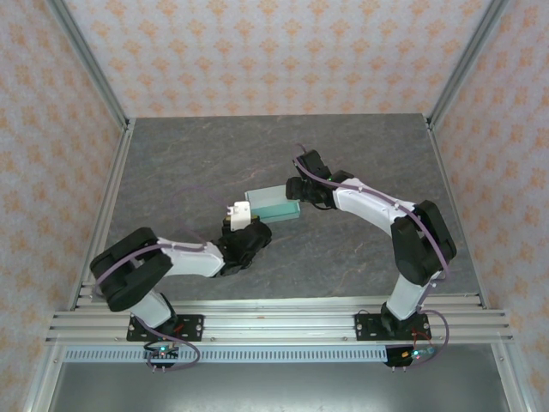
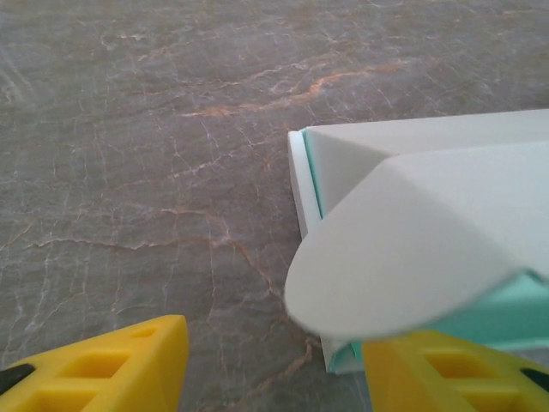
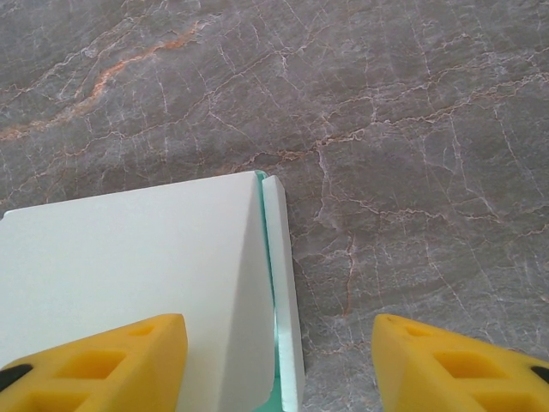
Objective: Fold the paper box
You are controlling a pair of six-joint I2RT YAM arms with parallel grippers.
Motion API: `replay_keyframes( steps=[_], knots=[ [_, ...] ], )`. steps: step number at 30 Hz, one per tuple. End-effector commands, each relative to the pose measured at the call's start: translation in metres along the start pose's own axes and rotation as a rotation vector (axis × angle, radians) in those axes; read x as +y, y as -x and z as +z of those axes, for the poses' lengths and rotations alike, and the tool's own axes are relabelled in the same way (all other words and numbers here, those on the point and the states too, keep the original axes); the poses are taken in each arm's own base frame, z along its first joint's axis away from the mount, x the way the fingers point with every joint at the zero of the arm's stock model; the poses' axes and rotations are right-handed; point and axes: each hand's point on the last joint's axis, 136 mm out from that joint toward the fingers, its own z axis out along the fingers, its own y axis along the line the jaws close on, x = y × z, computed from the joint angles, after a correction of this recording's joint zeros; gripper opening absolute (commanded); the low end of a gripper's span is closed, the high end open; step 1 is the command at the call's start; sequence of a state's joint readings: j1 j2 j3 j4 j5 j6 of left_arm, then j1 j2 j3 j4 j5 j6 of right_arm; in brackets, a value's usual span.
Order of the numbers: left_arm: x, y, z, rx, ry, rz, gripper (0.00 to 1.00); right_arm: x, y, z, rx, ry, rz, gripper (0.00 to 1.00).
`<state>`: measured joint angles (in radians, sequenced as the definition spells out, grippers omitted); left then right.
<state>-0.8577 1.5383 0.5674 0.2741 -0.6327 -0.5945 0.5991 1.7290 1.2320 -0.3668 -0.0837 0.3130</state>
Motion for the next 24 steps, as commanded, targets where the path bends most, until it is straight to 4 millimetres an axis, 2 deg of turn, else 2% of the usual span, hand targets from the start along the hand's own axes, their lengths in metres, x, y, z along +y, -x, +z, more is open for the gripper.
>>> replay_keyframes(
  steps=[1,6,9,11,13,18,24],
  knots=[
    [0.0,-0.007,-0.02,0.091,-0.087,0.031,0.57,-0.001,0.0,-0.003,0.0,-0.001,0.001,0.59],
    [0.002,0.014,-0.054,0.154,-0.194,0.097,0.61,0.001,-0.001,-0.005,-0.011,0.015,-0.028,0.59],
    [0.006,0.033,-0.068,0.177,-0.224,0.104,0.62,0.002,-0.001,-0.008,-0.016,0.018,-0.057,0.59],
    [0.006,0.048,-0.069,0.189,-0.249,0.076,0.64,0.001,0.0,-0.01,-0.025,0.018,-0.069,0.59],
    [0.01,0.061,-0.063,0.205,-0.25,0.036,0.64,0.001,0.001,-0.011,-0.031,0.017,-0.078,0.59],
    [0.016,0.092,-0.029,0.213,-0.221,-0.036,0.64,0.001,0.001,-0.01,-0.032,0.018,-0.091,0.59],
    [0.005,0.103,0.015,0.273,-0.183,0.004,0.65,0.0,0.0,-0.007,-0.025,0.01,-0.102,0.59]
  ],
)
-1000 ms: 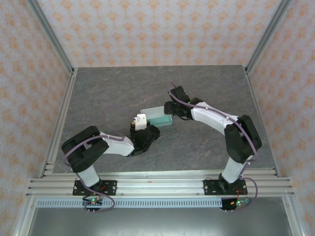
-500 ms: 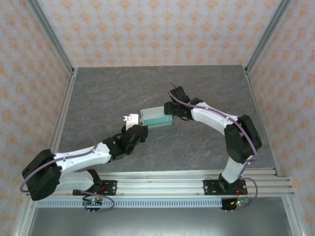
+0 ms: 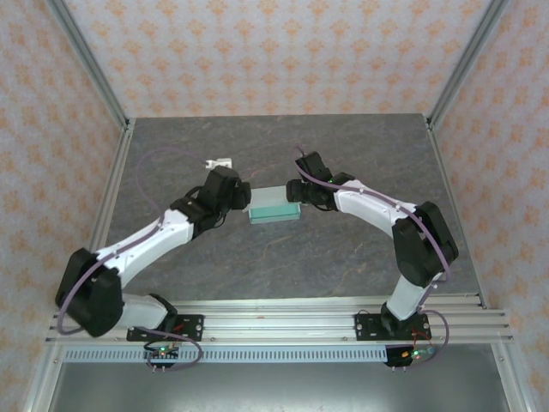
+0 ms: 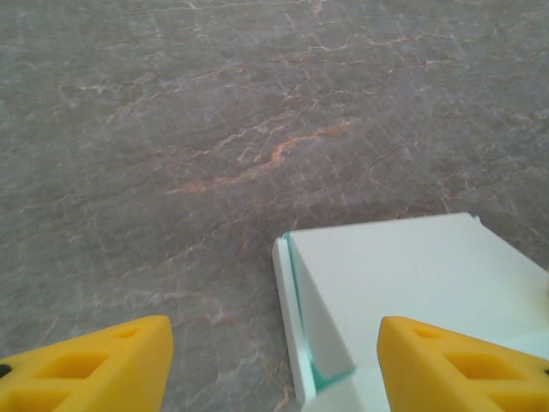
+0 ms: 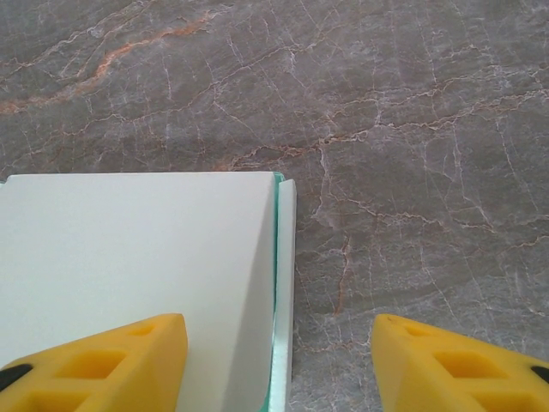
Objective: Fold the paper box
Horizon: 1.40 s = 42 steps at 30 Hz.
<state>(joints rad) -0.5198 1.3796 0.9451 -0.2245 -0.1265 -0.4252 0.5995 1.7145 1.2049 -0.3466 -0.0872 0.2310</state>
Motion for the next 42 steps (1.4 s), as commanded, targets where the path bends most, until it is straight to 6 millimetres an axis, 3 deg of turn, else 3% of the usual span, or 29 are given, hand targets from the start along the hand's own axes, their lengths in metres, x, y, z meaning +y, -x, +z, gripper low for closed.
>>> replay_keyframes(
  steps=[1,6,11,20,39,42],
  knots=[
    [-0.004,0.0,0.019,0.071,0.0,0.057,0.66,0.001,0.003,-0.006,-0.02,0.0,-0.023,0.59],
    [0.008,-0.006,0.051,0.151,0.049,0.079,0.66,-0.004,-0.003,0.001,-0.006,-0.019,-0.029,0.59],
    [0.008,-0.025,0.066,0.214,0.028,0.082,0.66,-0.01,-0.008,0.009,0.009,-0.054,-0.05,0.59],
    [0.012,-0.058,0.075,0.277,0.011,0.075,0.65,-0.022,-0.022,0.028,0.058,-0.099,-0.069,0.59],
    [0.009,-0.092,0.083,0.329,-0.009,0.103,0.65,-0.036,-0.04,0.058,0.139,-0.154,-0.181,0.59],
    [0.007,-0.089,0.08,0.306,-0.004,0.098,0.65,-0.038,-0.042,0.061,0.152,-0.162,-0.233,0.59]
  ],
)
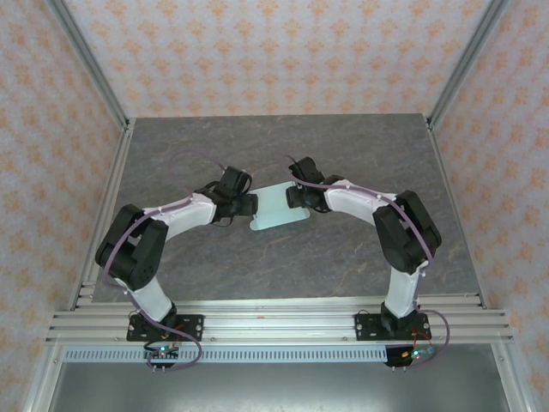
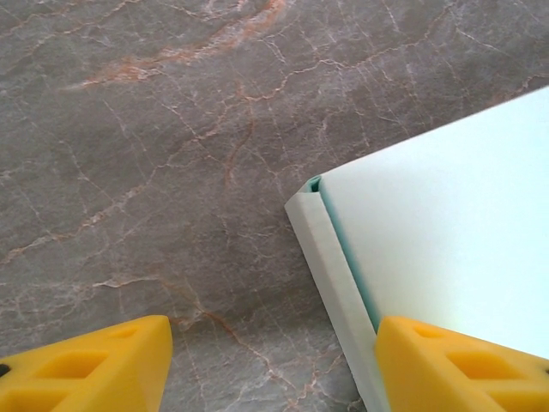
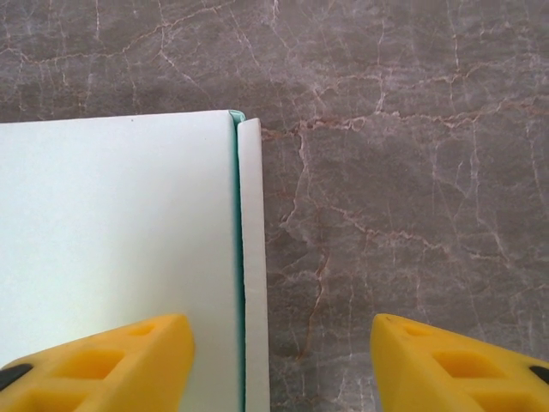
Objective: Fold the paper box
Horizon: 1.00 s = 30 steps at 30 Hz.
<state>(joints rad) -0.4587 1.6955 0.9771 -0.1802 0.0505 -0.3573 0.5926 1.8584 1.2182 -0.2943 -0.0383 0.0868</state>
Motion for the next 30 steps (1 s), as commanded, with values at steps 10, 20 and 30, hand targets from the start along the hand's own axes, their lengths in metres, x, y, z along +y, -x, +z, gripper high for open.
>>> replay_keyframes(
  steps=[10,20,30],
  knots=[
    [-0.004,0.032,-0.033,-0.129,0.01,0.017,0.66,-0.005,0.009,-0.007,0.019,-0.029,-0.172,0.58],
    [-0.008,0.015,-0.002,-0.045,0.006,0.035,0.66,-0.001,0.012,-0.007,0.016,-0.009,-0.158,0.59],
    [-0.005,-0.009,0.008,-0.015,-0.011,0.011,0.66,-0.008,-0.006,0.008,0.055,-0.041,-0.173,0.58]
  ],
)
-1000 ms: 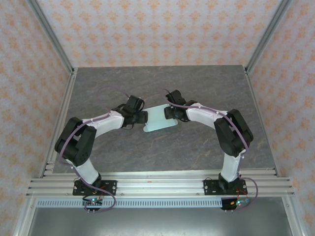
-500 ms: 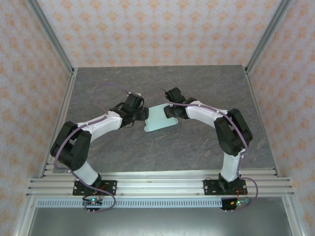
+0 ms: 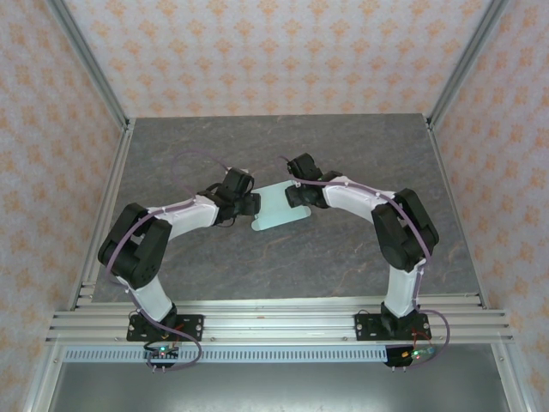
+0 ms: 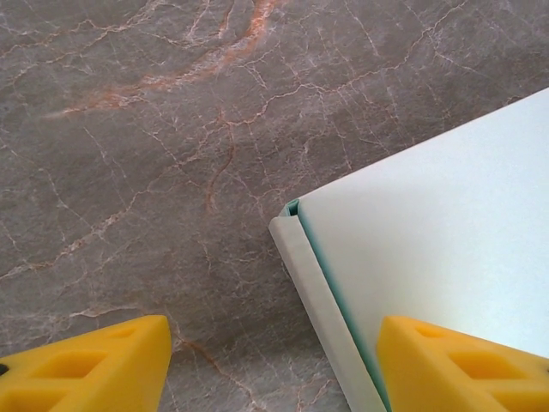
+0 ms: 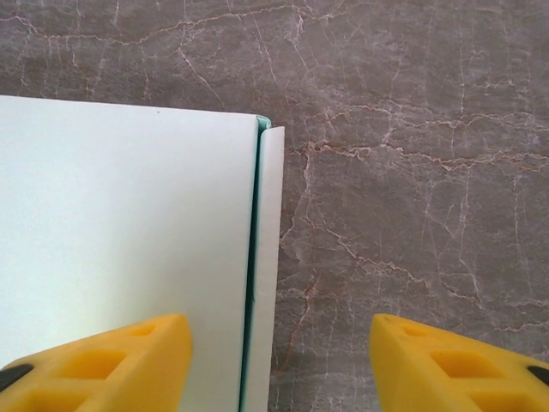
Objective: Fold the paper box
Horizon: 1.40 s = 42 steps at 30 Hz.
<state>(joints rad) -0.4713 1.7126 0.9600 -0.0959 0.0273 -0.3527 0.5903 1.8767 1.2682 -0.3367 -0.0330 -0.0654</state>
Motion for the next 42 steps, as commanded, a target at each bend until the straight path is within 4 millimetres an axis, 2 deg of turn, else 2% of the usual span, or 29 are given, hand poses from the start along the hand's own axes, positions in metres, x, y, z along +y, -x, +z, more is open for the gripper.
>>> replay_keyframes(
  steps=[1,7,10,13,19,23,25,31,38,42],
  knots=[
    [-0.002,-0.009,-0.003,0.024,-0.012,0.002,0.66,-0.005,-0.011,0.006,0.044,-0.027,-0.024,0.58],
    [-0.01,0.03,-0.03,-0.082,-0.032,-0.004,0.67,-0.002,0.018,-0.024,-0.033,0.008,-0.011,0.59],
    [-0.012,0.041,-0.031,-0.093,-0.061,-0.017,0.68,-0.002,0.018,-0.041,-0.063,0.025,0.022,0.59],
    [-0.017,0.046,-0.026,-0.08,-0.105,-0.004,0.7,-0.005,0.002,-0.054,-0.067,0.035,0.08,0.61],
    [-0.036,0.049,0.003,0.049,-0.192,0.107,0.73,-0.005,-0.045,-0.075,-0.075,0.105,0.185,0.65],
    [-0.047,0.061,0.013,0.075,-0.251,0.145,0.73,0.003,-0.066,-0.083,-0.061,0.18,0.212,0.69],
    [-0.055,0.055,0.026,0.129,-0.292,0.153,0.73,0.008,-0.072,-0.085,-0.054,0.211,0.232,0.7],
    [-0.073,0.046,0.029,0.204,-0.395,0.156,0.71,0.023,-0.081,-0.088,-0.006,0.301,0.23,0.79],
    [-0.076,0.036,0.015,0.222,-0.435,0.121,0.69,0.022,-0.084,-0.085,0.045,0.315,0.219,0.79],
    [-0.076,0.022,0.008,0.245,-0.467,0.076,0.68,0.019,-0.087,-0.083,0.073,0.36,0.269,0.79]
  ],
)
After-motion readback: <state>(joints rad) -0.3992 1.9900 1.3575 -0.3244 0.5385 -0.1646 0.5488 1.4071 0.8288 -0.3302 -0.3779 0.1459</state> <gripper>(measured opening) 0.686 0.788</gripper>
